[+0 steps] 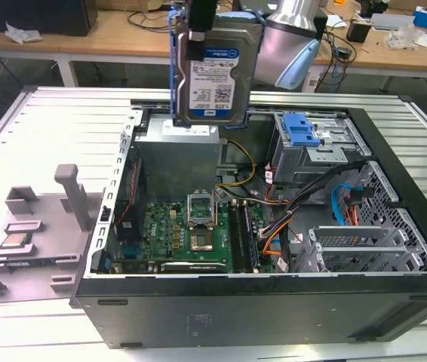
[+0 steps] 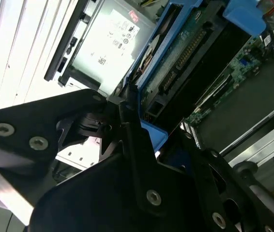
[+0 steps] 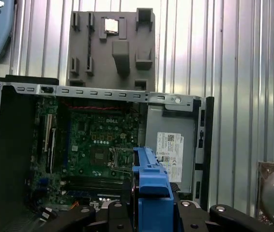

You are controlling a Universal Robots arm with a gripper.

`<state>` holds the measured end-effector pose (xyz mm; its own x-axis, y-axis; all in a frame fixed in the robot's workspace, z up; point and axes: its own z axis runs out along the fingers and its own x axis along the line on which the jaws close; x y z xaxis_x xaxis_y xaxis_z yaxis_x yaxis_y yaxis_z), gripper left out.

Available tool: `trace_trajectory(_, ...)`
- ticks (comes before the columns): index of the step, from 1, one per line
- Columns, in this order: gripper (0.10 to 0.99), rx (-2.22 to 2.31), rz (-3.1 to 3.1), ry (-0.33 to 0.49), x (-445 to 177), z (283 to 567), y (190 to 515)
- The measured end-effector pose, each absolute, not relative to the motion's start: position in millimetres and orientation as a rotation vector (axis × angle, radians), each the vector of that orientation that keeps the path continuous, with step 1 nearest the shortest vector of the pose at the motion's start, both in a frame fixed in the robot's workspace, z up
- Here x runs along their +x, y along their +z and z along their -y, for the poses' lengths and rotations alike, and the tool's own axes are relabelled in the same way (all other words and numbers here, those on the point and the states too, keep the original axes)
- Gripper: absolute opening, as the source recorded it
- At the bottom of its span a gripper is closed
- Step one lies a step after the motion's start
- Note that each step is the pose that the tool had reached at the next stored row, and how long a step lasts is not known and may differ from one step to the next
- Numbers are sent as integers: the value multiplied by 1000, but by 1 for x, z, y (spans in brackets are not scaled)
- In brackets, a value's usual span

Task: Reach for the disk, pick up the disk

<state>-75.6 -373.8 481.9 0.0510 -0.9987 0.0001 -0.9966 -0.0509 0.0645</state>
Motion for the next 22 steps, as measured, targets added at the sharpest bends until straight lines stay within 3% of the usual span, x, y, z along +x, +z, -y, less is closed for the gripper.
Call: trace_trajectory(22,369,2243,2131,-69,-13,376,482)
